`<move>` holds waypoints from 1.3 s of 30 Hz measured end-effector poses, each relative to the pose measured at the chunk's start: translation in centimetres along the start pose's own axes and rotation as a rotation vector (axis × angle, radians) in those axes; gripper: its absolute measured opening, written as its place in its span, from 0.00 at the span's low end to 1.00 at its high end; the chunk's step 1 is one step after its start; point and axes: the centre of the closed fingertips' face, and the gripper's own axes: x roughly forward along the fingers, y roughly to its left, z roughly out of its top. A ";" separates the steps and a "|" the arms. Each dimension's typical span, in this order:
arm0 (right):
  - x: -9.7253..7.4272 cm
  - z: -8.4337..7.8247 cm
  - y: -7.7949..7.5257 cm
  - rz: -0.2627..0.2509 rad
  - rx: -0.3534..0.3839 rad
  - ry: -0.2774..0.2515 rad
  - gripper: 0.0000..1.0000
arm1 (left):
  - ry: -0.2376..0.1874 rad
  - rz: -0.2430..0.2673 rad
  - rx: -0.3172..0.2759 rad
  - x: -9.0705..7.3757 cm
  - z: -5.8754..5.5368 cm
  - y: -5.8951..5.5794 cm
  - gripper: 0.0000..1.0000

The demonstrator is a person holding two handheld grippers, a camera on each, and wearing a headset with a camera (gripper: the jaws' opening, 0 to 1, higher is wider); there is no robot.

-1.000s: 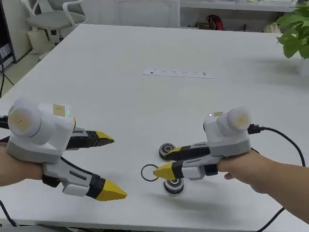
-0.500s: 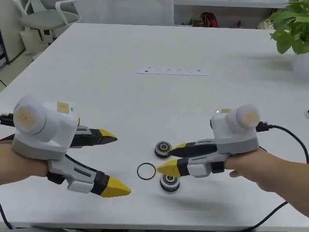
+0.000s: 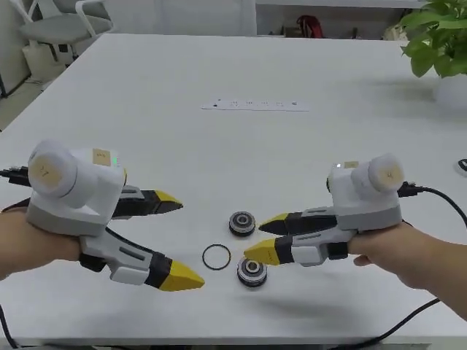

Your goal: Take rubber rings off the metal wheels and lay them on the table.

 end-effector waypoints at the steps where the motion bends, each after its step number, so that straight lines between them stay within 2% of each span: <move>1: -0.1 -0.1 0.1 0.000 0.000 0.000 0.39 | -0.001 -0.002 0.001 0.1 0.1 0.0 0.81; 15: -1.2 -1.7 0.3 -0.015 0.001 0.027 0.38 | 0.002 -0.034 0.020 1.6 0.8 -0.7 0.78; 27: -1.5 -2.4 -0.1 -0.018 -0.007 0.043 0.36 | 0.015 -0.055 0.018 2.5 0.5 -1.1 0.74; 39: -1.4 -3.6 0.2 -0.006 -0.015 0.074 0.30 | 0.025 -0.068 0.015 3.3 0.3 -1.1 0.70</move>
